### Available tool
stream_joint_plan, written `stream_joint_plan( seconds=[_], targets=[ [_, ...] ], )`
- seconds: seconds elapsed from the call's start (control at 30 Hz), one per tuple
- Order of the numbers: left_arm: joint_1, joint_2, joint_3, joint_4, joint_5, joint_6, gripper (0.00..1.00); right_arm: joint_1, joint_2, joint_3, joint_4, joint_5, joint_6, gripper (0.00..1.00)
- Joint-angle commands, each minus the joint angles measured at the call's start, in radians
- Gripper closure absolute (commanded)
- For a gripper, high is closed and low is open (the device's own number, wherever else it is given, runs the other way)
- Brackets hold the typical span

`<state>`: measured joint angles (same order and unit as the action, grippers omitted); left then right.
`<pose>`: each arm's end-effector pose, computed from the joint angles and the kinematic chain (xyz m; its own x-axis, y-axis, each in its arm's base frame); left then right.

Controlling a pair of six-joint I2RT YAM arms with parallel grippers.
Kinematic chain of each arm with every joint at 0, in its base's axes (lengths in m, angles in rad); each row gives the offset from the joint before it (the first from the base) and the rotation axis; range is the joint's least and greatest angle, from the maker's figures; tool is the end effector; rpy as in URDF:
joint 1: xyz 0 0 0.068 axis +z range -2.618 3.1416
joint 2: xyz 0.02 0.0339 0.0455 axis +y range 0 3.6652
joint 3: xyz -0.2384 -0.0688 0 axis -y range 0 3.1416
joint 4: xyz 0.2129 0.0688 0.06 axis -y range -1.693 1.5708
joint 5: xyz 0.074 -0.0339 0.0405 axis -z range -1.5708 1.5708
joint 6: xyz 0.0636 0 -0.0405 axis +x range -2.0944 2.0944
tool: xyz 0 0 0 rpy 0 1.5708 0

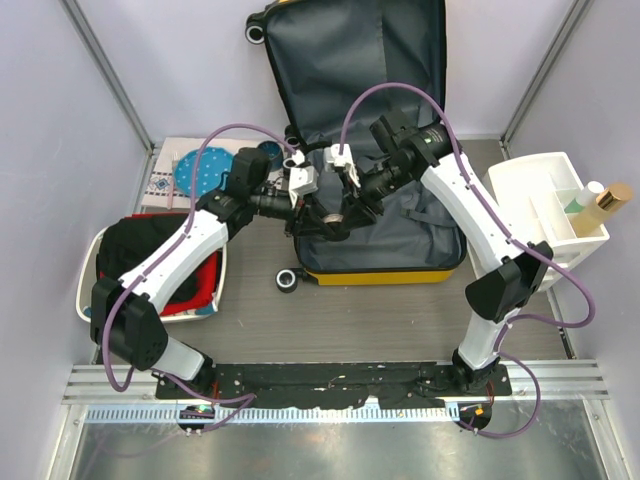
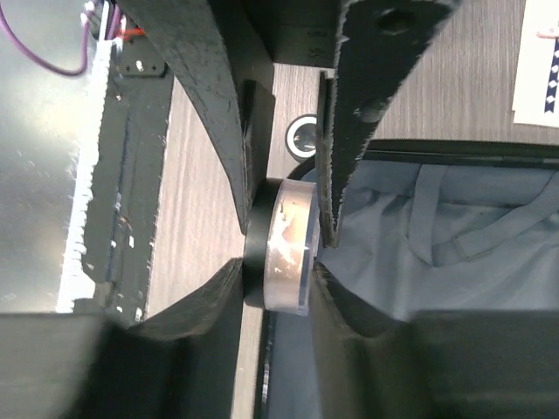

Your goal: Open, take out, and arrange the luggage

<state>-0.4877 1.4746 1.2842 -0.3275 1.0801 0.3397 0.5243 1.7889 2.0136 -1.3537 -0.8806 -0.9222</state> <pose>0.2457 -0.1938 0.3180 -0.1132 0.2378 -0.9647 0.9922 -0.0234 -0.1222 0.2479 0.2000 0.3487 0.0087 -0.5811 -0.8138 -0.9886 -0.1274 0.0803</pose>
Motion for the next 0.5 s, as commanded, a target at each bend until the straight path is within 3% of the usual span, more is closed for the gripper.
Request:
stream_joint_plan(
  seconds=[0.0,0.07,0.1,0.23,0.37,0.4,0.47],
  targets=[
    [-0.005,-0.011,0.024,0.031,0.009,-0.037,0.91,-0.001,-0.072,0.005,-0.021,0.015,0.086,0.49],
    [-0.003,-0.022,0.017,0.065,-0.040,-0.139,1.00,-0.020,-0.092,-0.001,0.114,0.058,0.221,0.33],
    [0.000,-0.026,0.009,0.155,-0.083,-0.196,1.00,-0.036,-0.127,-0.022,0.172,0.068,0.265,0.25],
    [0.055,-0.025,-0.007,0.453,-0.193,-0.601,1.00,-0.171,-0.235,-0.127,0.588,0.115,0.479,0.20],
    [0.058,0.038,0.096,0.482,-0.273,-0.882,1.00,-0.190,-0.370,-0.286,0.851,0.178,0.484,0.19],
    [0.058,0.055,0.108,0.485,-0.295,-0.986,1.00,-0.188,-0.400,-0.397,0.922,0.184,0.470,0.17],
    [0.058,0.061,0.110,0.525,-0.292,-1.042,1.00,-0.179,-0.491,-0.508,1.131,0.189,0.453,0.13]
  ],
)
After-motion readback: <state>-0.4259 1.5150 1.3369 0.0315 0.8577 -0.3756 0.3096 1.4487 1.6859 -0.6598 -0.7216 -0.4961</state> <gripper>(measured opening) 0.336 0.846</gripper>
